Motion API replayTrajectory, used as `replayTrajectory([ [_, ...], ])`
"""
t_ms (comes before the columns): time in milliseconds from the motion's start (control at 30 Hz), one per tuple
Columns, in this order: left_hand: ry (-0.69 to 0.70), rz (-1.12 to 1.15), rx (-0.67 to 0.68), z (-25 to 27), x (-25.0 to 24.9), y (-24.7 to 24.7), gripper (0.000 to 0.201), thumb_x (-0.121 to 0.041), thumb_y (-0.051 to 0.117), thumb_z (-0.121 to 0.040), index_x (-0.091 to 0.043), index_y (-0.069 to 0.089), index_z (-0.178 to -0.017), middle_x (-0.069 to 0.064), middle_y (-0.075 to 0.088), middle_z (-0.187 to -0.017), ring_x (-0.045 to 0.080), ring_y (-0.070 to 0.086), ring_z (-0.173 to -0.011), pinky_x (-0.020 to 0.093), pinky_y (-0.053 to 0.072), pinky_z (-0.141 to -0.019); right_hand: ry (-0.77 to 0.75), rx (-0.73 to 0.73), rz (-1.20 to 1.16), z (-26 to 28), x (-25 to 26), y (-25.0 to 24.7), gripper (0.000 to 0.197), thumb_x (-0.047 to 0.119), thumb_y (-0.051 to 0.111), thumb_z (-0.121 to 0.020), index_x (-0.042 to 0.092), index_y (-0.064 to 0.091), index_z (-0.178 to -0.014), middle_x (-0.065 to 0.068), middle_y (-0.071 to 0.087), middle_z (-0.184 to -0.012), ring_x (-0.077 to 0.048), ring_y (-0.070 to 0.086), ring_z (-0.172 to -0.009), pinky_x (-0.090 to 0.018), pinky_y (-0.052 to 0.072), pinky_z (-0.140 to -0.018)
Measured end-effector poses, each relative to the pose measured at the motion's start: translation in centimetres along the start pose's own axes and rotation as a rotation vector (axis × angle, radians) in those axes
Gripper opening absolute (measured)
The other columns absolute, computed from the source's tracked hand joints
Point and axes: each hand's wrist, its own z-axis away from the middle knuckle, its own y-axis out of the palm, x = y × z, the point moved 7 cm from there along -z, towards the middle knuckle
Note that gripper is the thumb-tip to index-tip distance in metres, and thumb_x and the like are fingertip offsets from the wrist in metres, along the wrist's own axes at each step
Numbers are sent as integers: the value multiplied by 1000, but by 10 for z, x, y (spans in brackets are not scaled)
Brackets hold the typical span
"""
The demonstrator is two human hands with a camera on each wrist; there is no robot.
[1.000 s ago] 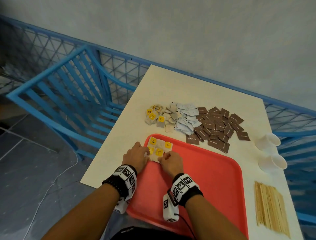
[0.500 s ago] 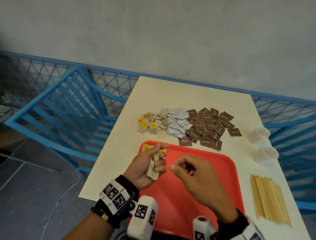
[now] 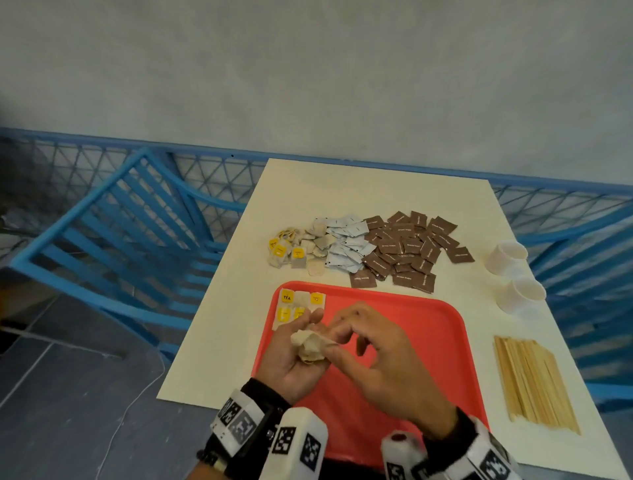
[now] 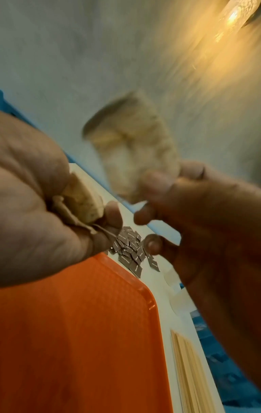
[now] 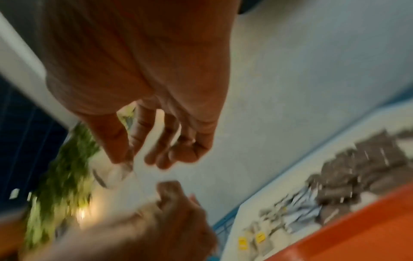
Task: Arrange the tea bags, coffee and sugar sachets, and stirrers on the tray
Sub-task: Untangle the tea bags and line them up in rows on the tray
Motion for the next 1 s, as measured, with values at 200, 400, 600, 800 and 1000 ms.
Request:
replayTrajectory([
  [200,107,-226,-50,-11,-12,-13,26,-15,61,-86,3,59,-105,11,51,-77,13,47,-54,24,41,-49,426,16,-305,-15,-25,-16,6,-2,66,-89,2,66,-85,0,62,-64,-6,53,-54,-22,41,-55],
  [400,381,-989,95,14,-40,18,28,-33,62,-93,-5,69,-90,9,17,-63,17,13,-51,27,16,-48,379,184,64,-27,-32,-30,8,10,68,-90,13,75,-87,7,57,-65,-7,46,-61,-21,37,-59],
  [600,200,-401,-47,-5,-25,-1,32,-33,57,-94,-3,62,-100,-1,29,-51,9,34,-38,21,38,-38,593,-103,-345,-21,-52,-30,6,9,66,-92,7,72,-92,-9,66,-80,-19,56,-75,-27,43,-64],
  [800,28,-11,-249,-25,-2,-31,26,-26,47,-104,-3,55,-94,3,39,-40,12,43,-32,23,48,-39,515,-242,-569,-28,-26,-28,8,9,59,-95,8,67,-93,-5,71,-81,-13,66,-79,-33,46,-74],
  [1000,61,-138,-260,-42,1,-39,29,-29,47,-104,-2,55,-97,5,47,-48,12,45,-32,20,43,-35,435,-253,-600,-43,3,-47,11,4,58,-95,9,67,-93,-12,73,-92,-21,70,-86,-37,46,-79],
])
